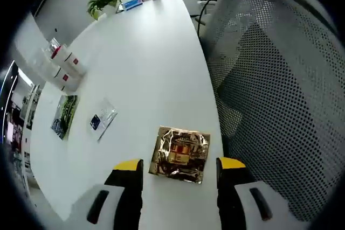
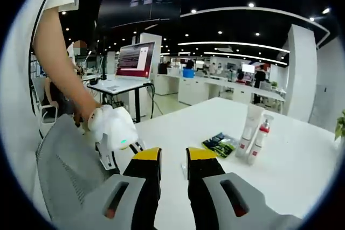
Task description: Arrange the skincare products in the storage area until every visible bottle or jar stands upright without overlapping.
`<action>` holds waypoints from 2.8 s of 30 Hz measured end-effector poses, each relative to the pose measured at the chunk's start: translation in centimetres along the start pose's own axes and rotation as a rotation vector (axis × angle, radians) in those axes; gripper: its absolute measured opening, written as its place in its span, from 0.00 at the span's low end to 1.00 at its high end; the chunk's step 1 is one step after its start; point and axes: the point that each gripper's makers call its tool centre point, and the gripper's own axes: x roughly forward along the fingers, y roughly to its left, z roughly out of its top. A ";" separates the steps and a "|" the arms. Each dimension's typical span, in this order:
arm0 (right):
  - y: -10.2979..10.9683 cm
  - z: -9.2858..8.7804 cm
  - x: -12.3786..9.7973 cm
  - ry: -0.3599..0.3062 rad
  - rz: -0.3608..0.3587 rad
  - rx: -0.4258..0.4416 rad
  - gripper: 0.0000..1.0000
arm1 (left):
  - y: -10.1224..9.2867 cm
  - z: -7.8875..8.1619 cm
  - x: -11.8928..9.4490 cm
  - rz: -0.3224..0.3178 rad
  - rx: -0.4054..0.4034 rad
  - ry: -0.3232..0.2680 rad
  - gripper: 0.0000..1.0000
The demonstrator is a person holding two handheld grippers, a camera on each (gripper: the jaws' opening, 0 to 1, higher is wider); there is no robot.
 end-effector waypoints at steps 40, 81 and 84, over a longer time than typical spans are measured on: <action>0.6 -0.7 0.3 0.032 0.037 0.011 0.15 | 1.2 -0.1 0.1 -0.037 -0.240 0.067 0.39; 0.8 -2.7 1.5 0.131 0.079 0.458 0.15 | 2.4 11.0 -11.0 0.296 -0.653 -0.687 0.38; 0.7 -2.7 1.3 0.133 0.092 0.496 0.08 | 2.3 11.9 -10.9 0.312 -0.536 -0.675 0.38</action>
